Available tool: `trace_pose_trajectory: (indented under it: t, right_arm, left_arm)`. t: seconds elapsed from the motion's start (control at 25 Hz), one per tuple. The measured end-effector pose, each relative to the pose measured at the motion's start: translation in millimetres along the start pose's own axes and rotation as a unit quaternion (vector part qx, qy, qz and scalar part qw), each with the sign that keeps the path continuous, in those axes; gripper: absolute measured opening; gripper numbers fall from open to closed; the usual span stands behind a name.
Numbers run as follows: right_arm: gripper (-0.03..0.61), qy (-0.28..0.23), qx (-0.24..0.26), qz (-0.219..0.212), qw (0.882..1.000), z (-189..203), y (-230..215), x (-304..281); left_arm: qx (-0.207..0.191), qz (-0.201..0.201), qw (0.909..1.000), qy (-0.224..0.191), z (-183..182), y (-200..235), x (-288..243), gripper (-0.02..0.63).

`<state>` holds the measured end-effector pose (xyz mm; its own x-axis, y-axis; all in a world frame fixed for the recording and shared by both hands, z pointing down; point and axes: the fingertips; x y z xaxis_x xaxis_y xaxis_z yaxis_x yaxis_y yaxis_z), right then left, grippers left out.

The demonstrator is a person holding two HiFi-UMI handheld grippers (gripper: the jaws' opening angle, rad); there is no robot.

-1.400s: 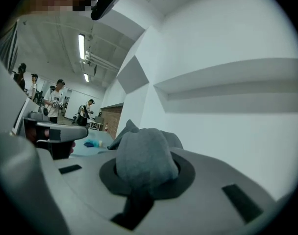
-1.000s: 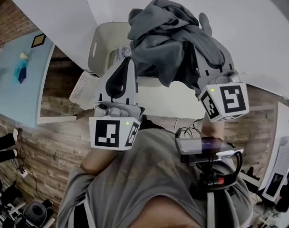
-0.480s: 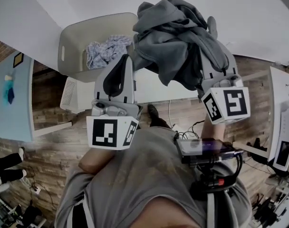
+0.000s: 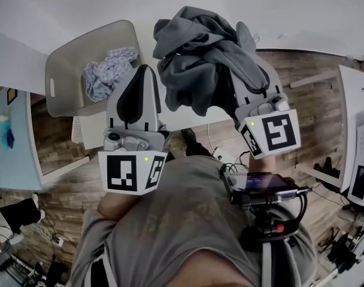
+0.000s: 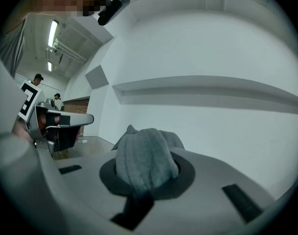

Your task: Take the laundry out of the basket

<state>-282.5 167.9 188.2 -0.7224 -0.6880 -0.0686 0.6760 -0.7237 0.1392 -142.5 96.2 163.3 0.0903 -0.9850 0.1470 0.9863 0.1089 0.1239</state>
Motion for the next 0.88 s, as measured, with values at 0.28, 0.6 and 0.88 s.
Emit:
trace_pose_trajectory:
  t: [0.28,0.6,0.88]
  right_arm:
    - [0.046,0.037,-0.031,-0.017,0.999,55,-16,-12]
    - [0.046,0.082,-0.055,-0.044,0.994,123,-26,-34]
    - [0.048,0.116,-0.075,-0.061,0.989,182,-31,-66]
  left_arm:
    - [-0.002,-0.006,0.9997,0.025,20,-15,-24,0.009]
    - [-0.015,-0.035,0.997,0.068,44,-25,-41,0.009]
    - [-0.029,-0.077,0.9922,0.094,62,-13,-44,0.009]
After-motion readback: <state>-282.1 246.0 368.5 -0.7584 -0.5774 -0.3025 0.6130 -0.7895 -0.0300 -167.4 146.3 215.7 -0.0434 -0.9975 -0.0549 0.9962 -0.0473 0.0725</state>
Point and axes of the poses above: the fingertips, and each gripper's own axes: x backward along the fingers, y to its left, z out of its underside, and after that the axes turned 3 degrees about -z, right-handed
